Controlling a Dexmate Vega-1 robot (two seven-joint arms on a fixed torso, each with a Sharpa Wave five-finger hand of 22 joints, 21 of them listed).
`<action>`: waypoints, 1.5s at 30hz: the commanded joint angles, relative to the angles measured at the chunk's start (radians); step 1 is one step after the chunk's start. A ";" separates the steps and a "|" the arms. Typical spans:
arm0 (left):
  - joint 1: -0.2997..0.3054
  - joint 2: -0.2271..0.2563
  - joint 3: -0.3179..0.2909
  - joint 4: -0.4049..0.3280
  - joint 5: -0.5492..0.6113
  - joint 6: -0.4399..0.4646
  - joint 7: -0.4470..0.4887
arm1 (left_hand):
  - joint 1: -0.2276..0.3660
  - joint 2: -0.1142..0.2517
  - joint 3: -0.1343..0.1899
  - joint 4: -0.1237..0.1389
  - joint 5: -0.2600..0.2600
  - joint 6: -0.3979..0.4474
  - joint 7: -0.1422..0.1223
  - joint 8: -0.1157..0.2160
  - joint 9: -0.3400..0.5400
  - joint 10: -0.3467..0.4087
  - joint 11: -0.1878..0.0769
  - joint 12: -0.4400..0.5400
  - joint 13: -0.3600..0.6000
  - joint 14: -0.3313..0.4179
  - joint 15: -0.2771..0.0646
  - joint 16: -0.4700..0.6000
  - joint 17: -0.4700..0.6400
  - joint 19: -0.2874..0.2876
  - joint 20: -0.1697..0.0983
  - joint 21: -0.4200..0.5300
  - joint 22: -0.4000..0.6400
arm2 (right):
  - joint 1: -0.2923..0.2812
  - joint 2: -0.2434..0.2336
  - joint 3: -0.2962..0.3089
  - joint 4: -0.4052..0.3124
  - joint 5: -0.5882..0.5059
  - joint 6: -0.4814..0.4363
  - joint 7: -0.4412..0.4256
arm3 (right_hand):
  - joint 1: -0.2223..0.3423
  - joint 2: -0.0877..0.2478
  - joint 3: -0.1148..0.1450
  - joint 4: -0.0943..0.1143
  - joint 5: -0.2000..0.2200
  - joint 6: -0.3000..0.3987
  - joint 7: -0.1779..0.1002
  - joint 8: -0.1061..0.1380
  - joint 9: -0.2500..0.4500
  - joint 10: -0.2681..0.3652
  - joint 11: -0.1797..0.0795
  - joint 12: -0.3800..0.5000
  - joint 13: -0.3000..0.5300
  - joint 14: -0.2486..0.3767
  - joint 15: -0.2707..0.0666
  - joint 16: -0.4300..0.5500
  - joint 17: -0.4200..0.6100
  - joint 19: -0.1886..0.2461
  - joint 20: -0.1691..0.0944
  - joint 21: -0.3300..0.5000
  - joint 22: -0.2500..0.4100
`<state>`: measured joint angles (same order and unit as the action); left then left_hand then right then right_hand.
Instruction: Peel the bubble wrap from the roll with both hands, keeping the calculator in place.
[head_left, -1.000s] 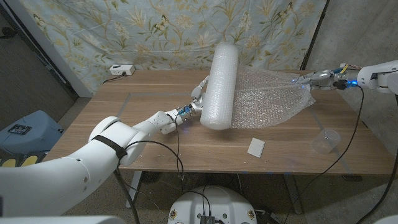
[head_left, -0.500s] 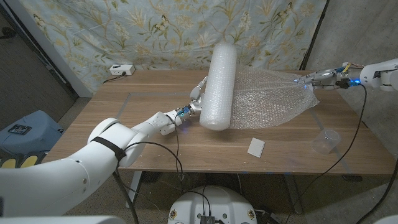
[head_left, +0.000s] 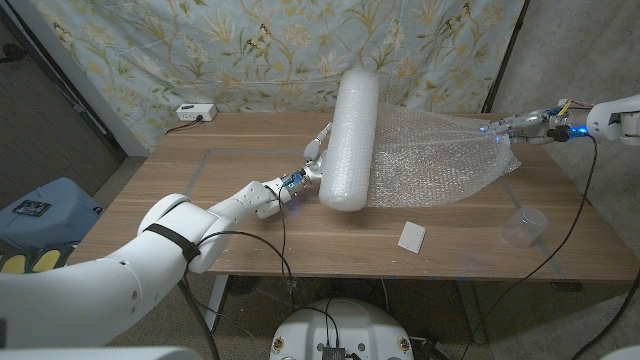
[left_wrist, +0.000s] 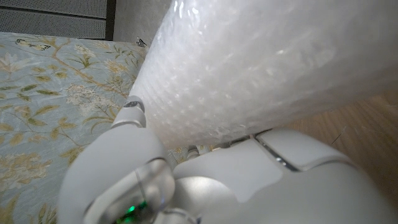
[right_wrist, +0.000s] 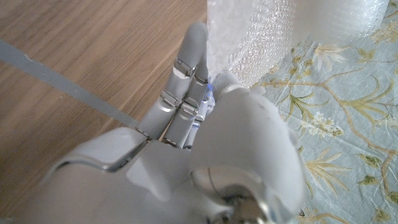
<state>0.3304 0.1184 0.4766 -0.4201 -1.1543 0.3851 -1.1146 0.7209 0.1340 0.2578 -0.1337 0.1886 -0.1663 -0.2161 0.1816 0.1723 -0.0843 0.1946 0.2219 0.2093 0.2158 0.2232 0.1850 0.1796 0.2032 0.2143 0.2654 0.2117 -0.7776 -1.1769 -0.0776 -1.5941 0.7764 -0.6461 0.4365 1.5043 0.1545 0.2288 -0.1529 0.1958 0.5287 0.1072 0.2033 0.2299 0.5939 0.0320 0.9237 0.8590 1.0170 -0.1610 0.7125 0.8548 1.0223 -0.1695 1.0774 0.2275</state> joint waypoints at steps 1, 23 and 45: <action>0.021 0.014 -0.008 -0.035 -0.012 0.013 0.012 | -0.007 0.000 0.002 -0.004 -0.001 -0.061 -0.002 0.003 0.003 0.000 0.008 0.001 0.002 -0.005 0.001 0.000 0.001 -0.006 0.000 -0.002 0.002 | -0.024 -0.011 0.035 -0.010 -0.002 -0.020 -0.011 | 0.011 0.002 0.001 -0.002 0.003 0.011 0.001 -0.002 0.006 0.001 0.001 -0.003 0.005 0.012 -0.061 0.000 0.003 -0.006 -0.060 0.011 -0.001; 0.073 0.045 -0.028 -0.109 -0.036 0.023 0.040 | -0.011 0.003 0.004 -0.005 0.000 -0.060 -0.002 0.003 0.003 0.002 0.004 0.003 0.002 -0.006 0.001 0.000 0.001 -0.008 0.001 -0.003 0.002 | 0.002 -0.017 0.046 -0.011 -0.031 -0.049 -0.011 | 0.014 0.002 0.000 -0.002 0.001 0.021 0.001 -0.001 0.007 0.002 0.004 -0.004 0.017 0.009 -0.060 0.000 0.009 -0.017 -0.060 0.031 -0.009; 0.211 0.115 -0.079 -0.349 -0.090 0.046 0.152 | -0.015 0.007 0.008 -0.005 -0.001 -0.049 -0.002 0.006 0.003 0.020 0.005 0.009 0.002 -0.004 0.001 0.001 0.001 -0.008 0.000 -0.003 0.002 | -0.032 -0.009 0.105 -0.028 -0.043 -0.073 -0.017 | 0.018 0.003 0.001 -0.002 0.000 0.025 0.001 -0.002 0.007 -0.002 0.005 -0.009 0.024 0.005 -0.060 -0.002 0.012 -0.026 -0.060 0.046 -0.014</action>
<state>0.4603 0.1915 0.4273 -0.6263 -1.2069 0.4149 -1.0467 0.7135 0.1414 0.2621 -0.1381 0.1886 -0.1663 -0.2161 0.1816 0.1724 -0.0777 0.1958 0.2242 0.2095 0.2159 0.2231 0.1850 0.1794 0.1979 0.2088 0.2654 0.2116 -0.7946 -1.1949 0.0005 -1.6092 0.7422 -0.7073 0.4193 1.5137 0.1560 0.2286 -0.1527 0.1916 0.5468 0.1073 0.2033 0.2348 0.5921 0.0337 0.9197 0.8784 1.0149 -0.1625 0.7127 0.8641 1.0202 -0.1679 1.1182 0.2137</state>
